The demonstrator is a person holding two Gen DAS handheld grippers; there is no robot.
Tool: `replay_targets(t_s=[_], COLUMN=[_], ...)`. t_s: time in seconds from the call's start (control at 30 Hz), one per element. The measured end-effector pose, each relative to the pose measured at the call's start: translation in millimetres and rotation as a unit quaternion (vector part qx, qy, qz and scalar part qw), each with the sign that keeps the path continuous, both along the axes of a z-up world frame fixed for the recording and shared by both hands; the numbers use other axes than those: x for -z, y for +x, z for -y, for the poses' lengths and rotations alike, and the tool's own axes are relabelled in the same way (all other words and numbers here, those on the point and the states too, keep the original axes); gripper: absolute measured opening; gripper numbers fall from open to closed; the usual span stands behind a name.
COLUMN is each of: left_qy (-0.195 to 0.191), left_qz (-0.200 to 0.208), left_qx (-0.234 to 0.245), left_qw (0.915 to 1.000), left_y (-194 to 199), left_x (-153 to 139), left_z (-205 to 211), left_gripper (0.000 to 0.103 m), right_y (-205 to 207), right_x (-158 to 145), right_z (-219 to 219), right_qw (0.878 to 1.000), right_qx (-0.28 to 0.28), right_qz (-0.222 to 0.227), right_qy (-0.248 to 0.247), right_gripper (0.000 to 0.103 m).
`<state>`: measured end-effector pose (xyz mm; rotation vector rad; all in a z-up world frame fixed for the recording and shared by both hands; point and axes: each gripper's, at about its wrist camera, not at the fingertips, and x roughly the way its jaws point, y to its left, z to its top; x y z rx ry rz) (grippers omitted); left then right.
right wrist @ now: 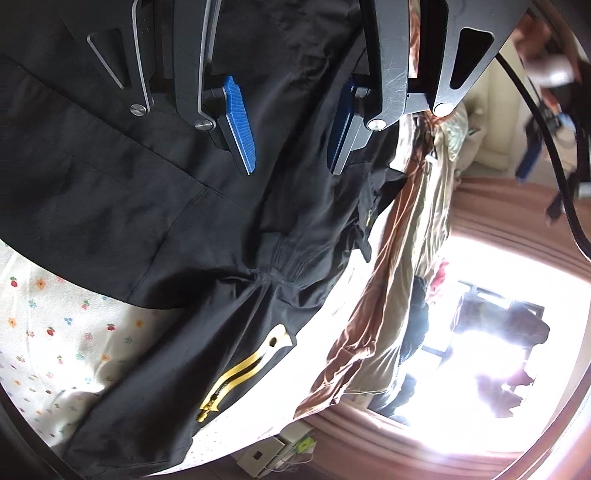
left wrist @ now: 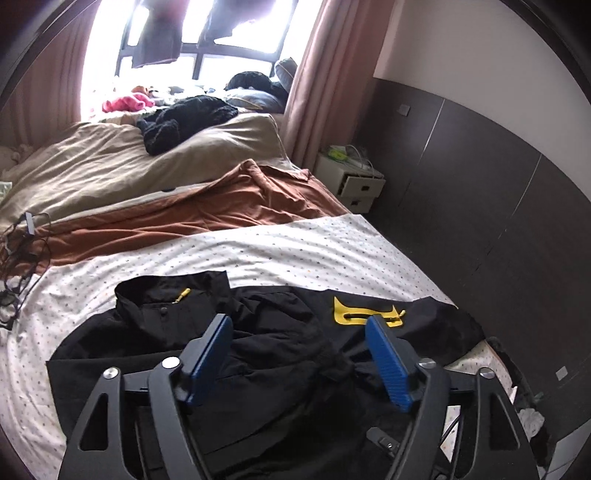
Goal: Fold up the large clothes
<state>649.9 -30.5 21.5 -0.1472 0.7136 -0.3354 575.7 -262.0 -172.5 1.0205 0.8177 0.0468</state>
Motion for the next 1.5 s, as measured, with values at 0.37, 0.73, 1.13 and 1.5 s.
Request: replay_targets(t_s=[0.37, 0.73, 1.13, 1.5], left_qy=[-0.02, -0.047, -0.044, -0.036], left_qz=[-0.012, -0.033, -0.057, -0.089], left_qx=[-0.08, -0.133, -0.181, -0.195], left_qw=[0.9966, 0.9894, 0.9808, 0.976], left_y=[-77.4, -145.5, -157.8, -147.3], left_x=[33.9, 85.8, 140.9, 167.7], left_z=[-66.1, -99.7, -134.3, -150.2], left_gripper=[0.079, 0.079, 0.079, 0.079], right_y=[-10.1, -27.6, -2.7, 31.7], right_x=[-19.5, -30.4, -0.7, 25.3], right_z=[4.3, 75.9, 121.6, 163.9], right_qw=[1.0, 0.996, 0.991, 0.985], right_qx=[-0.004, 0.034, 0.067, 0.072], right_qz=[0.002, 0.009, 0.004, -0.022], right_qy=[-0.029, -0.077, -0.119, -0.154], right_gripper=[0.041, 0.043, 0.05, 0.05])
